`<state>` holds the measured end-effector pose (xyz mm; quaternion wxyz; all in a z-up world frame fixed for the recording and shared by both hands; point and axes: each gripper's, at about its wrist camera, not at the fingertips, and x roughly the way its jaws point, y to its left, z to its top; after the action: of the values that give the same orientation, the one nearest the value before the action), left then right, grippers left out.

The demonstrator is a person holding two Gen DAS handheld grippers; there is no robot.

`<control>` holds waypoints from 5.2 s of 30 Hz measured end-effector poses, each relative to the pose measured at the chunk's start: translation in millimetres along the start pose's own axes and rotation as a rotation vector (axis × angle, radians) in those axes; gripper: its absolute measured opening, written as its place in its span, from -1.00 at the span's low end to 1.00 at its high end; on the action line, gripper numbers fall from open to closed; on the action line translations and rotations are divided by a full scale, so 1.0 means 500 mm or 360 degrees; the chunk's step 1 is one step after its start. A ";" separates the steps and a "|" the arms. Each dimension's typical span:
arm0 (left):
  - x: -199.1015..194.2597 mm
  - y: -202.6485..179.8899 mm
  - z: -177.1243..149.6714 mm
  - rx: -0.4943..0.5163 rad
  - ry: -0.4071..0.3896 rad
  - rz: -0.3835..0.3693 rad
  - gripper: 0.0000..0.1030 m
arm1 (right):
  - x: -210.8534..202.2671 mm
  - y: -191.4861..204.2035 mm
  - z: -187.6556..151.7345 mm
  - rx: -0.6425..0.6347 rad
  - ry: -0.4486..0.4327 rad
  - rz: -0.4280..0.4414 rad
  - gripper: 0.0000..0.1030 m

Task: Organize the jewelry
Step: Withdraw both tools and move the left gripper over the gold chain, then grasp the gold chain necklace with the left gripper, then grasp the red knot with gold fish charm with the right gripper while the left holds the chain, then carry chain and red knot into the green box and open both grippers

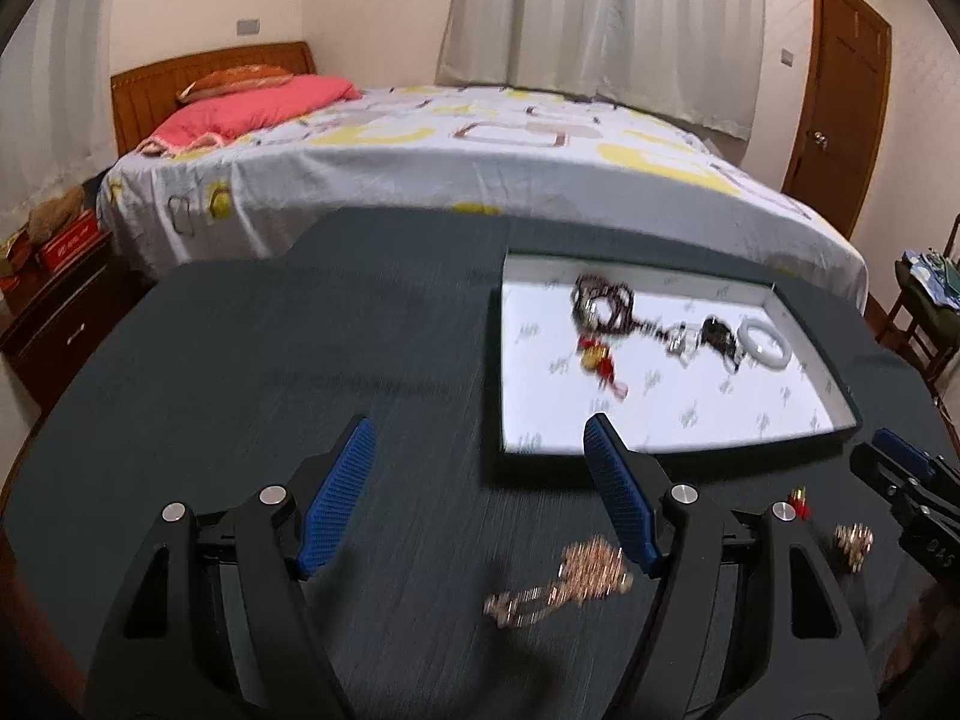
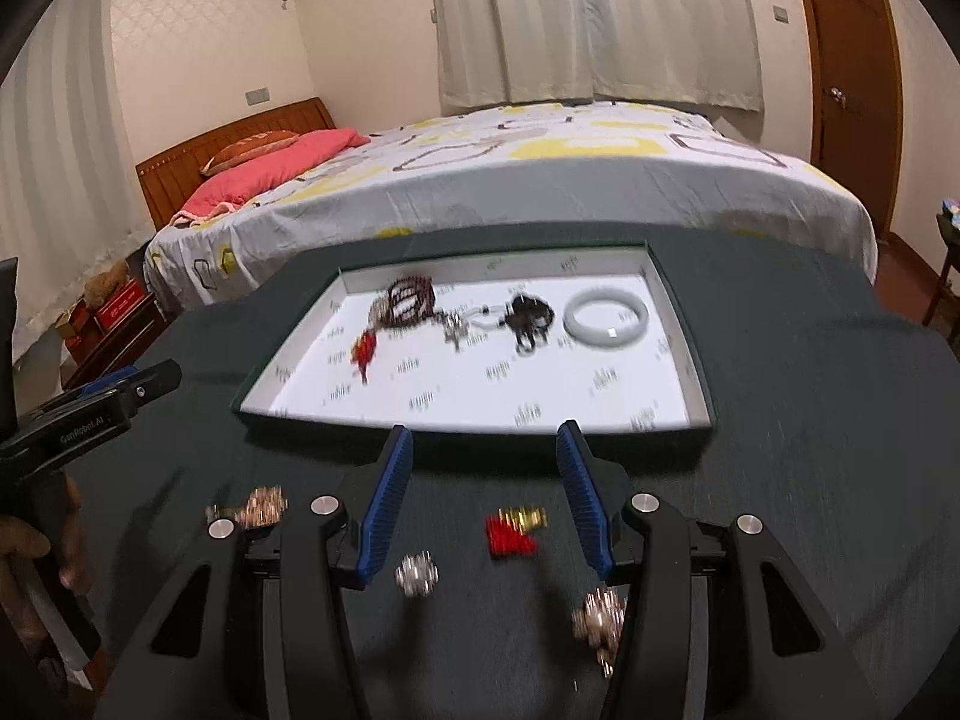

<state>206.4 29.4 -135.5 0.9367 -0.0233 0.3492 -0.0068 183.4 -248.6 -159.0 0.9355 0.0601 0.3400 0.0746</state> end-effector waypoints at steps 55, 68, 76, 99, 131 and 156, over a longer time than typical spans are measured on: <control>0.088 -0.107 -0.129 0.0211 0.0274 -0.0231 -0.75 | -0.009 -0.017 -0.104 0.0021 0.0107 -0.0031 -0.04; 0.062 -0.090 -0.119 0.0133 0.0207 -0.0253 -0.83 | 0.002 -0.006 -0.096 0.0011 0.0107 -0.0019 -0.04; 0.034 -0.082 -0.094 0.0115 0.0123 -0.0233 -0.83 | 0.043 0.008 -0.067 -0.0006 0.0117 -0.0027 -0.04; 0.031 -0.075 -0.090 0.0087 0.0109 -0.0219 -0.83 | 0.096 0.001 -0.055 0.0012 0.0266 -0.0017 -0.75; -0.048 -0.096 -0.039 0.0094 -0.0051 -0.0278 -0.83 | -0.034 -0.002 0.000 0.0039 -0.0024 0.0070 -0.85; -0.094 -0.103 0.087 0.0043 -0.0217 -0.0393 -0.83 | -0.092 0.015 0.103 -0.0035 -0.0254 0.0087 -0.85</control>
<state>199.7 -19.1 -69.6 0.9505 -0.0540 0.2791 -0.1252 180.9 -252.7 -90.0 0.9579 0.0648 0.2618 0.0987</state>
